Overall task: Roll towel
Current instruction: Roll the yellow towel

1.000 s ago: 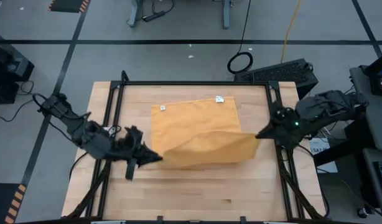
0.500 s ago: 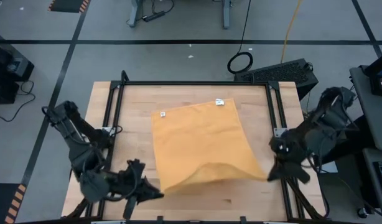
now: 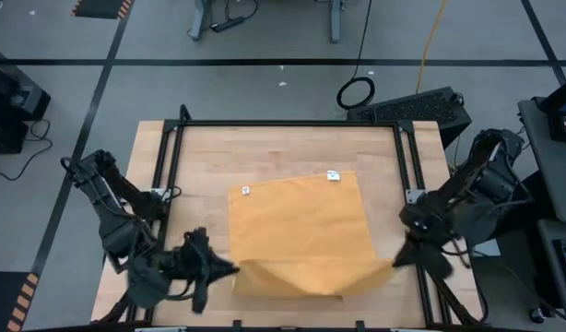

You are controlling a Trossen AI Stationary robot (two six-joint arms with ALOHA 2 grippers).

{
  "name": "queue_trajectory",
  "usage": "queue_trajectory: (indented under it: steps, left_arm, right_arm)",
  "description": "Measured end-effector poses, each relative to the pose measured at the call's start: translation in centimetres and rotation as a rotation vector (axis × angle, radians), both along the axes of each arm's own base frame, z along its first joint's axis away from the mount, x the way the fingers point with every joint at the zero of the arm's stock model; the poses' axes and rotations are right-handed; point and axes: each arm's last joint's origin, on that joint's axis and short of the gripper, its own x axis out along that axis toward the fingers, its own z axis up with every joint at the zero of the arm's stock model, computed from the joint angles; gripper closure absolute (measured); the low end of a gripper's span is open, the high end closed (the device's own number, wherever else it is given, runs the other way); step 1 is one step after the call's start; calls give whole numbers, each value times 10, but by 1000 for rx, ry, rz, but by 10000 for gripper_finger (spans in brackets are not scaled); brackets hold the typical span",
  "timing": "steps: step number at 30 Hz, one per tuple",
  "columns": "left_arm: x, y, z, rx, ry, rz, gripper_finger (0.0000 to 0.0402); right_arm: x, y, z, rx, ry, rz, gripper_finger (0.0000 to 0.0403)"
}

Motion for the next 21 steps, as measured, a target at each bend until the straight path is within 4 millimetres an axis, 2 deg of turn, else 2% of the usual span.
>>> queue_trajectory:
  steps: [7, 13, 18, 21]
  left_arm:
    - [2, 42, -24, 206, 270, 154, 398]
    - [1, 73, -36, 357, 466, 239, 392]
    - [9, 88, -52, 362, 549, 282, 390]
    - [12, 89, -62, 338, 562, 281, 389]
  right_arm:
    - [-4, -32, -27, -394, 168, -251, 402]
    - [-4, -58, -35, -694, 237, -409, 402]
    - [4, -72, -37, -814, 236, -449, 402]
    - [11, -77, -49, -822, 282, -467, 402]
